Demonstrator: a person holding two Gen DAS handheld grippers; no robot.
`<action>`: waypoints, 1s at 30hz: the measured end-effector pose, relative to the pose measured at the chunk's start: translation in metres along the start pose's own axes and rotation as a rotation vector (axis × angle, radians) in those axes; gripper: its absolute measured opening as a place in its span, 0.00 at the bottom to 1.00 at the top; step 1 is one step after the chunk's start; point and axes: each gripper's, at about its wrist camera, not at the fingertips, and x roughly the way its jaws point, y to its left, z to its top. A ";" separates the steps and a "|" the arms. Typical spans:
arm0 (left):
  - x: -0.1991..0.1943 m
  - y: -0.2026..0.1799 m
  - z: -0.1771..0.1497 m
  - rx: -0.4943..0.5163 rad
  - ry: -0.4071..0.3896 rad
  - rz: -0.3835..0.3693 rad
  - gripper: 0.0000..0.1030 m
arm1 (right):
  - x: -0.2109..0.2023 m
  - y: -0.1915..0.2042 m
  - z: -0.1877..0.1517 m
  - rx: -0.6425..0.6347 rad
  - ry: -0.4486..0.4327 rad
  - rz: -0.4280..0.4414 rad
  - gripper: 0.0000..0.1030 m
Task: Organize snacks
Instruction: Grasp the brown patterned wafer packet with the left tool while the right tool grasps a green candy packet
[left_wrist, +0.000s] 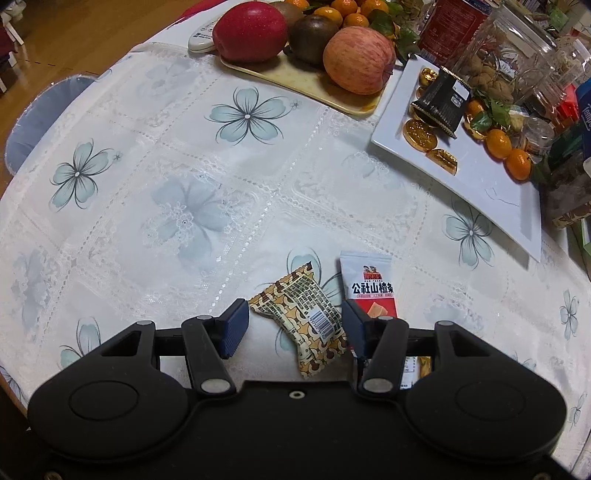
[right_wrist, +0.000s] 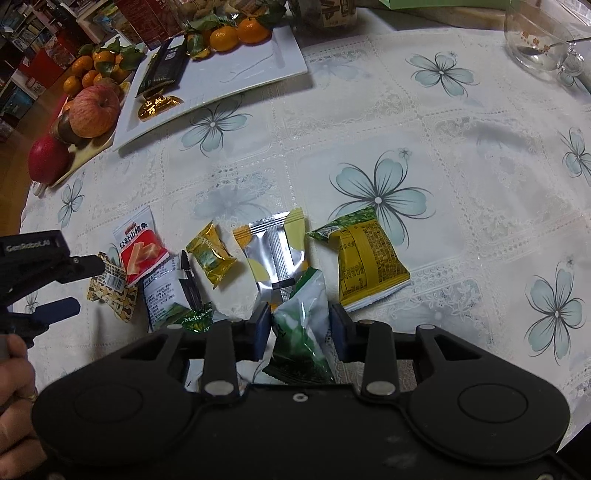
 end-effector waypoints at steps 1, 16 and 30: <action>0.002 -0.002 -0.001 0.000 -0.004 0.006 0.58 | -0.002 -0.001 -0.001 -0.004 -0.007 0.002 0.35; 0.021 -0.007 -0.001 -0.037 0.024 0.062 0.59 | -0.013 -0.010 -0.001 0.017 -0.033 0.013 0.35; 0.025 -0.009 -0.004 0.025 0.106 0.078 0.40 | -0.012 -0.011 -0.002 0.013 -0.024 0.033 0.35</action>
